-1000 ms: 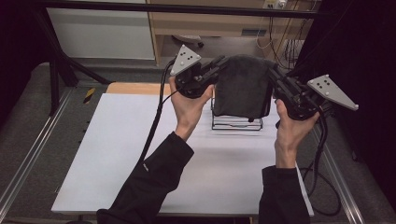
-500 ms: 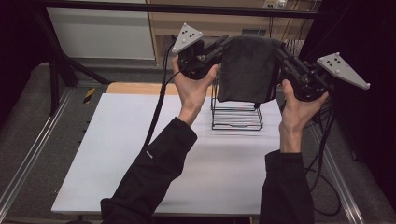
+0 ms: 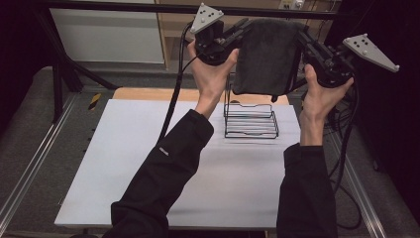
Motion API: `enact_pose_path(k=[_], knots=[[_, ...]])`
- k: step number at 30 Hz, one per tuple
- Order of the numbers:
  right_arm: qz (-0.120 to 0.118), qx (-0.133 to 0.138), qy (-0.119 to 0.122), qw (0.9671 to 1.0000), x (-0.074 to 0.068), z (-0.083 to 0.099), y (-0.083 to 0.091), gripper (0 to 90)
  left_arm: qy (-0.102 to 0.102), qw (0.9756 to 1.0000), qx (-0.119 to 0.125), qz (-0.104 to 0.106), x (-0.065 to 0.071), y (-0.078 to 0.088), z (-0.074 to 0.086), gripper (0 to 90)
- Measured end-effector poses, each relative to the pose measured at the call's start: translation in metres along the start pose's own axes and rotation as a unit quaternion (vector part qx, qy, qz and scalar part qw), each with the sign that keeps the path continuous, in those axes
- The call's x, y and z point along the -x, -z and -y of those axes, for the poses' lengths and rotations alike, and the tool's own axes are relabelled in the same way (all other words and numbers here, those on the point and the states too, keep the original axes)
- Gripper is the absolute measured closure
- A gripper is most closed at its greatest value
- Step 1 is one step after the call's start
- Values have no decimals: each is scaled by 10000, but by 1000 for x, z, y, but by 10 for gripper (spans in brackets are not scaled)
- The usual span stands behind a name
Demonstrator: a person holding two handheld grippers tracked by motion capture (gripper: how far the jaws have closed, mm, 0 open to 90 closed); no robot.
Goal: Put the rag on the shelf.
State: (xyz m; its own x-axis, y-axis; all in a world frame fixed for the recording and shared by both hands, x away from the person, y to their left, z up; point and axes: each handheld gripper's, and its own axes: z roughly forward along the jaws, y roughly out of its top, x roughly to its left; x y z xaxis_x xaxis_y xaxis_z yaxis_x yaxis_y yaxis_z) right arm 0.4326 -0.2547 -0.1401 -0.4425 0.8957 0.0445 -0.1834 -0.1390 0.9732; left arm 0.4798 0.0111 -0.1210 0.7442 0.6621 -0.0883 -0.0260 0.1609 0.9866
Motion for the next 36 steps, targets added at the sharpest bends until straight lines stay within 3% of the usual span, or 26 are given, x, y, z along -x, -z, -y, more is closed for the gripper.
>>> enact_pose_path(k=[8, 13, 21, 25, 28, 36], knots=[[-9, 35, -10, 10000, 10, -13, -15, 811, -35, 9999, 81, -52, -2, -10, -13, 809], [-43, 6, 37, 10000, 14, -19, -24, 811, 59, 9998, 140, -90, -8, -15, -17, 809], [-98, 93, 35, 9999, 19, -26, -41, 811, -84, 9995, 222, -194, -15, -20, -23, 808], [-103, 15, 62, 9999, 22, -21, -49, 811, -147, 9995, 110, -271, -24, -25, -18, 809], [-118, -84, 44, 9999, 24, -14, -55, 811, -45, 9995, 45, -311, -32, -29, -12, 809], [-48, -357, -44, 9993, 31, 8, -65, 811, -178, 9988, -248, -381, -45, -38, 2, 809]])
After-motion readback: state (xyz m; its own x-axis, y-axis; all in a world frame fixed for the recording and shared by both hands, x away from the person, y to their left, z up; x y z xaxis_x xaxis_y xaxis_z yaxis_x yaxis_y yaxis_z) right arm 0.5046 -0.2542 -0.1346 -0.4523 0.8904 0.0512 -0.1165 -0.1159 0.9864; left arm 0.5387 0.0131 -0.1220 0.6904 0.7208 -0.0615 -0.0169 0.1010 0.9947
